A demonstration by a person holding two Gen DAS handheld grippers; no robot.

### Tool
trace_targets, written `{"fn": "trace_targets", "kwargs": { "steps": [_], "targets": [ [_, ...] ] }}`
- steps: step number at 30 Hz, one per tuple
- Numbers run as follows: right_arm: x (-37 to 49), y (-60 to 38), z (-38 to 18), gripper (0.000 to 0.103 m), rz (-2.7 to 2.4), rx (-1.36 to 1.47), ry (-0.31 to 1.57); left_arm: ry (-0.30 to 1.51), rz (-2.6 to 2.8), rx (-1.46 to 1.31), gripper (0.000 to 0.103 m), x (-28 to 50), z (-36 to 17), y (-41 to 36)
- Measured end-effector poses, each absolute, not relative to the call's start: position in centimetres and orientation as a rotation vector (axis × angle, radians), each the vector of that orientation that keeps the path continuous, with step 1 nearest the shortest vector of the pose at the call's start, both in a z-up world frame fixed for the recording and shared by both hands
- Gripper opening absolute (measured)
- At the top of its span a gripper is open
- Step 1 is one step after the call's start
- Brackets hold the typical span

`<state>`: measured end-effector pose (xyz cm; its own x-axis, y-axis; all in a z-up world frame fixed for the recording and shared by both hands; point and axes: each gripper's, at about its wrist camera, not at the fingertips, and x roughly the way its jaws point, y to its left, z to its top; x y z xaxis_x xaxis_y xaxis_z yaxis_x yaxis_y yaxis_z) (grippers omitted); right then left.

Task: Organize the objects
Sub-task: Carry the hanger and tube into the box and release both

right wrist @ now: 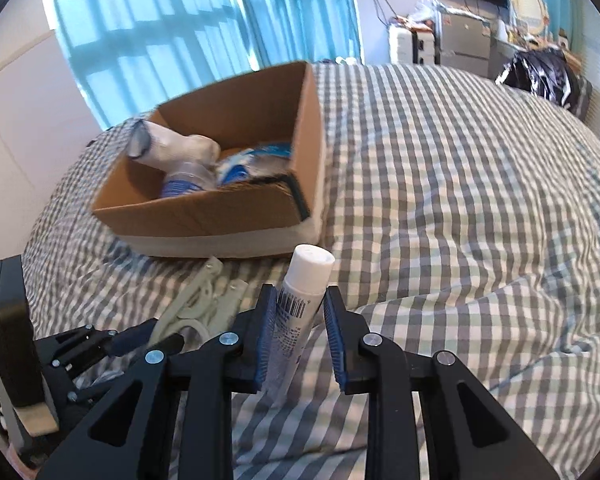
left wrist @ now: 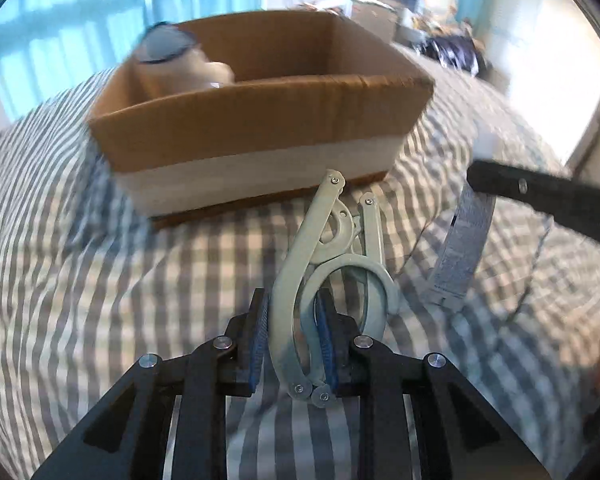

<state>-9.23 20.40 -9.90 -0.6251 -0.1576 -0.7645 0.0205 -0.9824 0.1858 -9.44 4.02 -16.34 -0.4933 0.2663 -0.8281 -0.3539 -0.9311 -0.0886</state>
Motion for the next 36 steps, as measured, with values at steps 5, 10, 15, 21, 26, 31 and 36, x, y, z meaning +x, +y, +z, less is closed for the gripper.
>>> {"fn": "trace_targets", "kwargs": {
  "steps": [5, 10, 15, 21, 26, 31, 36],
  "targets": [
    [-6.2, 19.6, -6.6, 0.022, -2.740, 1.233, -0.182, 0.071, 2.493, -1.350, 0.024, -7.1, -14.5, 1.8],
    [-3.2, 18.5, -2.8, 0.022, -2.758, 1.139, -0.122, 0.032, 2.554, -1.321, 0.024, -4.8, -10.7, -0.3],
    [0.0, 18.0, 1.3, 0.022, -2.769, 1.033, -0.079, 0.032, 2.627, -1.216, 0.024, -2.7, -6.0, -2.1],
    [1.6, 17.8, 4.5, 0.022, -2.764, 0.963, -0.040, -0.002, 2.701, -1.109, 0.024, -2.0, -1.4, -2.6],
    [1.2, 17.6, 7.3, 0.022, -2.760, 0.896, 0.000, 0.000, 2.712, -1.054, 0.024, -3.3, 1.4, -1.9],
    [-1.0, 17.3, 10.0, 0.022, -2.762, 0.831, 0.042, 0.022, 2.743, -1.009, 0.024, -5.8, 3.7, -1.4],
    [-5.3, 16.9, 11.6, 0.022, -2.774, 0.806, 0.087, 0.030, 2.755, -0.989, 0.024, -10.2, 4.8, -0.7]
  ]
}}
